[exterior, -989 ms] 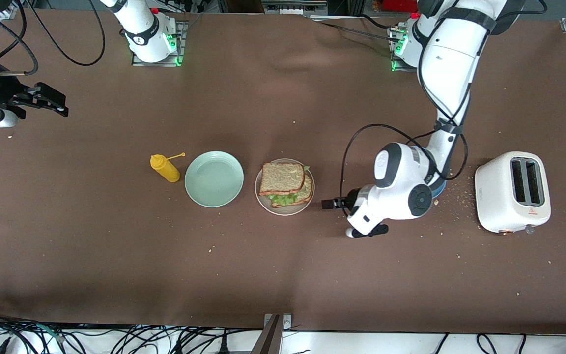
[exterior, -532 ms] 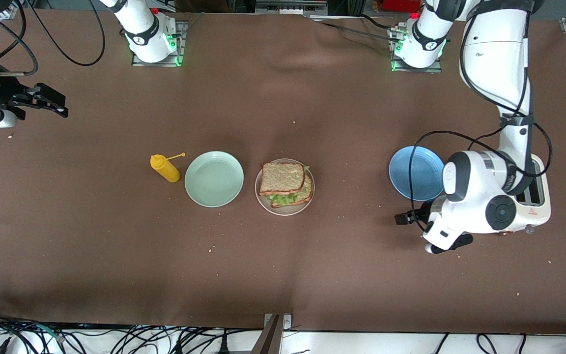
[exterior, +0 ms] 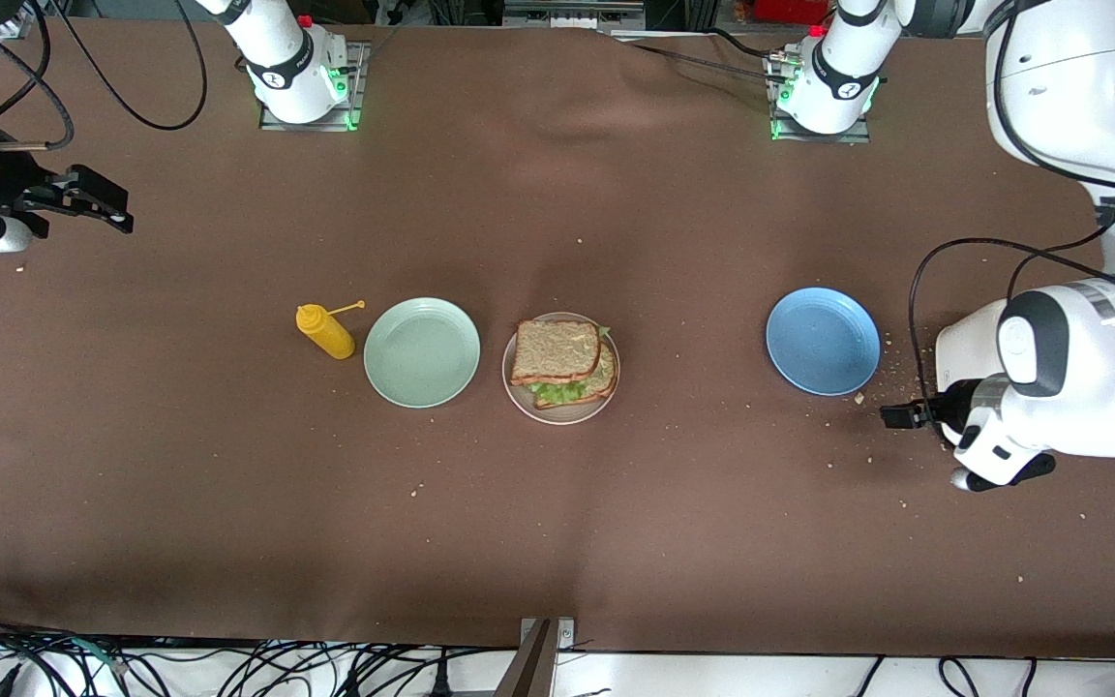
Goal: Make sandwich in beige plate with both arms
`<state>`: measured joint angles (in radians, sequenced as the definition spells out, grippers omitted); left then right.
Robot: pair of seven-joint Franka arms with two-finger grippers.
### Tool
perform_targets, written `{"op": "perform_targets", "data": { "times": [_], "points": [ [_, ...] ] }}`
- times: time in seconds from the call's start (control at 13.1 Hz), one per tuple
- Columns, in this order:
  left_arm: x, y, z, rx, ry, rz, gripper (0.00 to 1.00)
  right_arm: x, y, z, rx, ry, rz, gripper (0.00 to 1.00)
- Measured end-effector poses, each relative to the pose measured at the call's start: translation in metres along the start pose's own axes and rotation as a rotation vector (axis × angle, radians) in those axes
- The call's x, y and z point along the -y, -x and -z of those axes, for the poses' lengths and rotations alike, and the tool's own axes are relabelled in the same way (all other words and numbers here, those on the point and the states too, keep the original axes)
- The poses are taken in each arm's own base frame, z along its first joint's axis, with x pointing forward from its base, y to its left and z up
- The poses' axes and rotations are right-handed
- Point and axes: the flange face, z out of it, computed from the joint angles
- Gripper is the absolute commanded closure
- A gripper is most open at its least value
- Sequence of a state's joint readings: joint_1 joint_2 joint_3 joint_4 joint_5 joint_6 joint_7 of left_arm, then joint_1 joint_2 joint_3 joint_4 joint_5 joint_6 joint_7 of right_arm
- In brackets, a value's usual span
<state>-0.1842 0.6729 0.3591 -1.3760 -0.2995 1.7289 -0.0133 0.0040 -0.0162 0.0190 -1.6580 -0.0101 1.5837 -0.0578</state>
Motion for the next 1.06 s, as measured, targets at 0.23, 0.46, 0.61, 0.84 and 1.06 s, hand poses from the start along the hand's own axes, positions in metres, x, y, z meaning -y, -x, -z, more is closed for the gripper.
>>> {"op": "perform_targets", "data": {
  "times": [0.23,0.46,0.61,0.84,1.06],
  "points": [
    [0.041,0.023,0.046,0.036,-0.023,-0.051,0.0,0.0,-0.001,0.001,-0.004,0.0,0.001,0.0],
    [0.048,0.057,0.093,0.056,-0.048,-0.073,0.0,0.001,-0.001,0.002,-0.007,0.0,0.002,0.0],
    [0.041,0.082,0.116,0.056,-0.069,-0.101,0.0,0.001,-0.002,0.001,-0.005,0.0,0.002,0.0],
    [0.021,0.124,0.15,0.015,-0.069,-0.154,0.0,0.001,-0.003,0.0,-0.003,0.0,0.003,0.0],
    [-0.001,0.162,0.19,-0.059,-0.051,-0.16,0.0,0.001,-0.003,0.0,-0.004,0.0,0.002,0.0]
  ]
}}
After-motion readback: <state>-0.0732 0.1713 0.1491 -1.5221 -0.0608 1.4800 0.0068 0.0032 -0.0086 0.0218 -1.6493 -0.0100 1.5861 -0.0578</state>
